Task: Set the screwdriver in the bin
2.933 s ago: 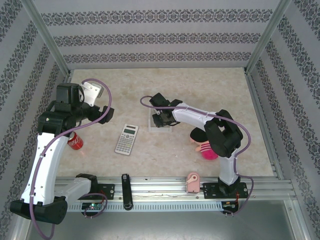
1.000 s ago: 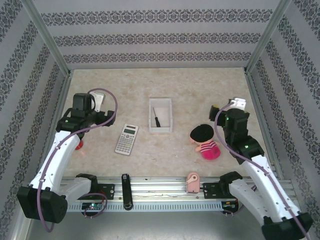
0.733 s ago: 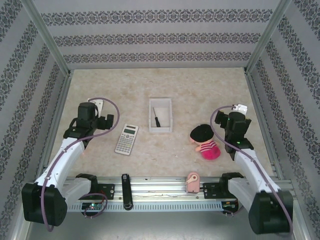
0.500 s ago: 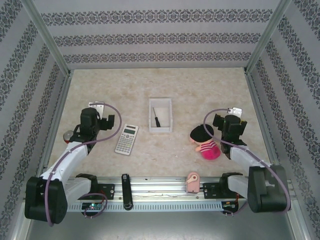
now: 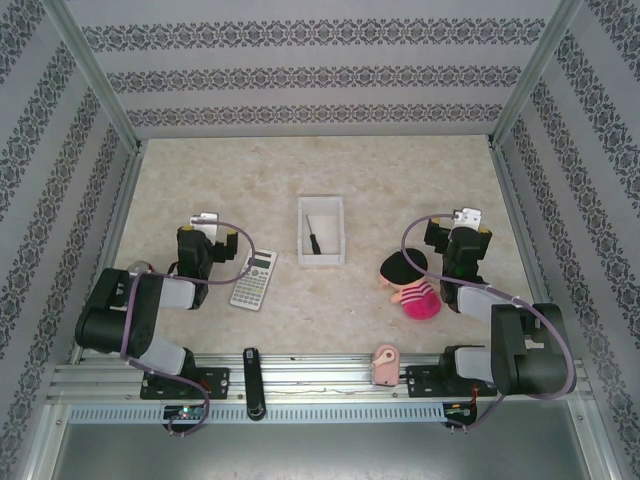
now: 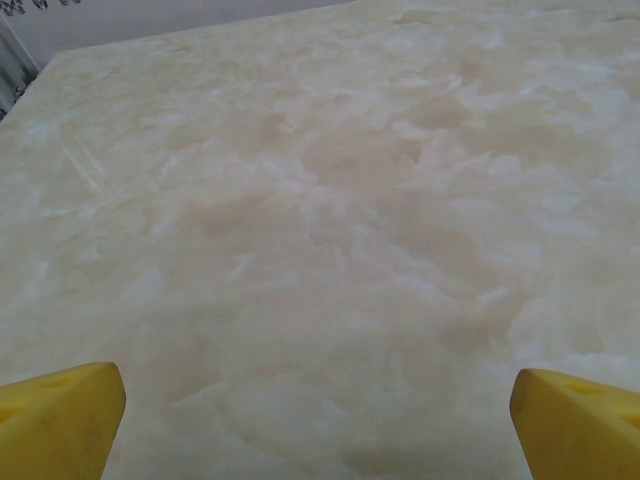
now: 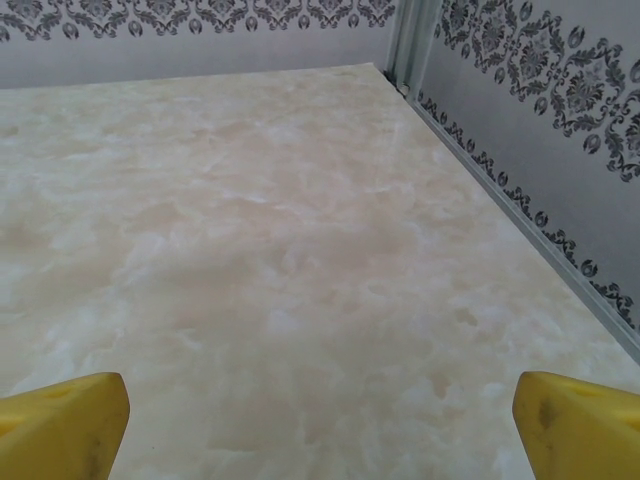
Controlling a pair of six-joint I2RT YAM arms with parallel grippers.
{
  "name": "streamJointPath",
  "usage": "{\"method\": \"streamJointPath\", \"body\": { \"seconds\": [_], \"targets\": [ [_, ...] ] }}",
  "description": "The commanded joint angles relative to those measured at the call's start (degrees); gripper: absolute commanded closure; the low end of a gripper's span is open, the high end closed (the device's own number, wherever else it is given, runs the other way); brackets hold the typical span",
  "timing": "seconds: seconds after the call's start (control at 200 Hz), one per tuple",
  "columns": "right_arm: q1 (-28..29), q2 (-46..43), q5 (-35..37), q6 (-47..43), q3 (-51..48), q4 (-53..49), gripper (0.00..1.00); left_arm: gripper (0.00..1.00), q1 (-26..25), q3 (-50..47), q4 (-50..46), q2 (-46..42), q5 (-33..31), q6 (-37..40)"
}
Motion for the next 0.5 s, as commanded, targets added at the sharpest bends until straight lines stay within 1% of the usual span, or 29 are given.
{"method": "streamJointPath", "body": {
  "seconds": [0.0, 0.065, 0.135, 0.205, 0.27, 0.38, 0.42, 0.455, 0.495],
  "targets": [
    [-0.5, 0.3, -4.7, -1.6, 1.2, 0.8, 0.02, 0.01, 0.6, -3.1, 17.4, 3.4, -1.2, -0.9],
    [-0.6, 0.0, -5.9, 0.3, 1.1, 1.4, 0.02, 0.01, 0.6, -3.4, 19.2, 4.6, -1.7, -1.1],
    [-0.2, 0.4, -10.8, 2.2, -0.6, 6.6, 0.02, 0.01, 0.6, -3.1, 17.0, 3.6, -2.4, -1.6],
    [2.3, 2.1, -6.4, 0.1, 0.1, 7.0, 0.02, 0.01, 0.7, -3.2, 18.2, 4.2, -2.5, -1.3],
    [2.9, 5.1, -7.3, -1.4, 0.2, 10.4, 0.02, 0.01, 0.6, -2.9, 17.2, 3.9, -2.5, -1.5],
    [3.1, 12.5, -8.6, -2.0, 1.0, 15.7, 0.02, 0.01, 0.7, -2.3, 15.9, 3.8, -2.7, -1.5],
    [3.4, 15.1, -7.7, -2.0, 1.2, 19.5, 0.02, 0.01, 0.7, -2.0, 15.5, 3.9, -2.9, -1.5],
    [3.3, 14.2, -7.7, -1.7, 1.2, 16.6, 0.02, 0.01, 0.6, -1.6, 14.6, 3.8, -3.1, -1.6],
    [2.8, 13.0, -8.0, -1.3, 3.4, 12.7, 0.02, 0.01, 0.6, -0.9, 13.2, 3.7, -3.5, -1.8]
  ]
}}
